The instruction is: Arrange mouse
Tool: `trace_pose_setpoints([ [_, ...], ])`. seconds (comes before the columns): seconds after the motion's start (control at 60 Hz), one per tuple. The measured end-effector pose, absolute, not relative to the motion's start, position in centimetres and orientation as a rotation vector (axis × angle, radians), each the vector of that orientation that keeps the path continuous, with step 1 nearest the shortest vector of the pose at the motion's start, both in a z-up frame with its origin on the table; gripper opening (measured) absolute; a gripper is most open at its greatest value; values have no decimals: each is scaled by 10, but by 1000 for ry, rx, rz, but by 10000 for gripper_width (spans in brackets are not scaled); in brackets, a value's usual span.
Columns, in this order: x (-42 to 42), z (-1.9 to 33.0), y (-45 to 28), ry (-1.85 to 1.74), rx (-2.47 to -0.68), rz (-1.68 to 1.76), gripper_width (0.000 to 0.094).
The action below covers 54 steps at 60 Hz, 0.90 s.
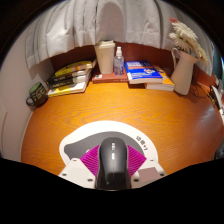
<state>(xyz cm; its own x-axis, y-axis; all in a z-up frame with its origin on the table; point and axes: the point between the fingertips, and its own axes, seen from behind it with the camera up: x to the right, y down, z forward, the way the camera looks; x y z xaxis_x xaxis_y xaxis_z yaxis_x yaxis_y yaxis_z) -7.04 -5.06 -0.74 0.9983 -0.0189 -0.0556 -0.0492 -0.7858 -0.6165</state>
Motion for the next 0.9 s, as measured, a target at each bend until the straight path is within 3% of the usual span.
trace_pose_setpoints([
  [0.383, -72, -13, -51, 64, -2437, 34, 499],
  [0.483, -85, -13, -51, 40, -2452, 76, 719],
  [0.567, -92, -8, -54, 6, -2479, 92, 822],
  [0.683, -89, 32, -62, -28, -2439, 67, 842],
  [0.9, -73, 150, -103, 55, -2281, 20, 843],
])
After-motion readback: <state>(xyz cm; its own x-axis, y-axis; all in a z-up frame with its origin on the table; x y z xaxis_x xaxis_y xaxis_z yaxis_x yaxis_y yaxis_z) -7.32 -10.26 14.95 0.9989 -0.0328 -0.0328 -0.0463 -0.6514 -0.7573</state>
